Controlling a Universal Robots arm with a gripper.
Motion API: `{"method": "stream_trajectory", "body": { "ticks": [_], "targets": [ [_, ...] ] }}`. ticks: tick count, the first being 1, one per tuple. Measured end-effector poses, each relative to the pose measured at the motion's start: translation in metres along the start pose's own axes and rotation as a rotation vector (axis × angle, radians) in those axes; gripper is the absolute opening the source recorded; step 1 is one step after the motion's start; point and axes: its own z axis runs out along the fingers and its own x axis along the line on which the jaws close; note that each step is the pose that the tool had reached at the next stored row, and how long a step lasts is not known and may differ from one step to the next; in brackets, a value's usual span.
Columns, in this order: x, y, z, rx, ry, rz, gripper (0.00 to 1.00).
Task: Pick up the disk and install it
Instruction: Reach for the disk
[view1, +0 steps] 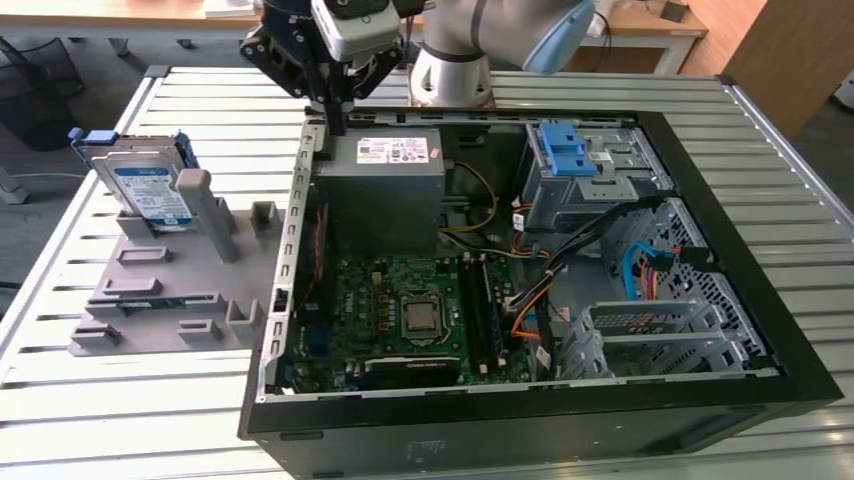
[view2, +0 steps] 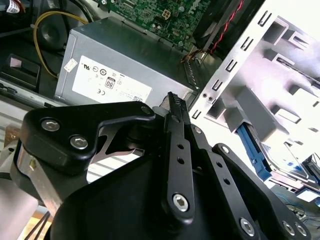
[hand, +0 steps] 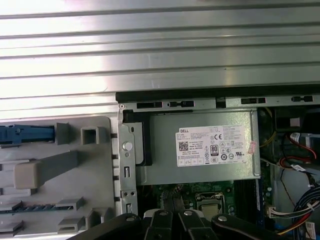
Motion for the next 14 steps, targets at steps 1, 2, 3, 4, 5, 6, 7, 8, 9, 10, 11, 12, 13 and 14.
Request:
{"method": "stream_trajectory", "body": {
  "ticks": [1, 2, 3, 4, 5, 6, 7, 8, 9, 10, 11, 12, 13, 14],
  "targets": [
    [0.0005, 0.0, 0.0, 0.0, 0.0, 0.0, 0.11],
    [0.0011, -0.0001, 0.0001, 0.0, 0.0, 0.0, 0.11],
    [0.0016, -0.0001, 0.0001, 0.0, 0.0, 0.0, 0.11],
    [0.0021, -0.0002, 0.0002, -0.0001, 0.0, 0.0, 0.11],
    [0.0027, -0.0002, 0.0002, 0.0, 0.0, 0.0, 0.11],
    [0.0032, -0.0003, 0.0002, 0.0, 0.0, 0.0, 0.11],
    [0.0038, -0.0003, 0.0002, 0.0, 0.0, 0.0, 0.11],
    [0.0043, -0.0003, 0.0003, 0.0, 0.0, 0.0, 0.11],
    [0.0049, -0.0004, 0.0003, 0.0, 0.0, 0.0, 0.11],
    [0.0054, -0.0004, 0.0004, -0.0001, 0.0, 0.0, 0.11],
    [0.006, -0.0005, 0.0004, 0.0, 0.0, 0.0, 0.11],
    [0.0065, -0.0005, 0.0004, 0.0, 0.0, 0.0, 0.11],
    [0.0072, -0.0006, 0.0005, 0.0, 0.0, 0.0, 0.11],
    [0.0078, -0.0006, 0.0005, 0.0, 0.0, 0.0, 0.11]
  ]
}}
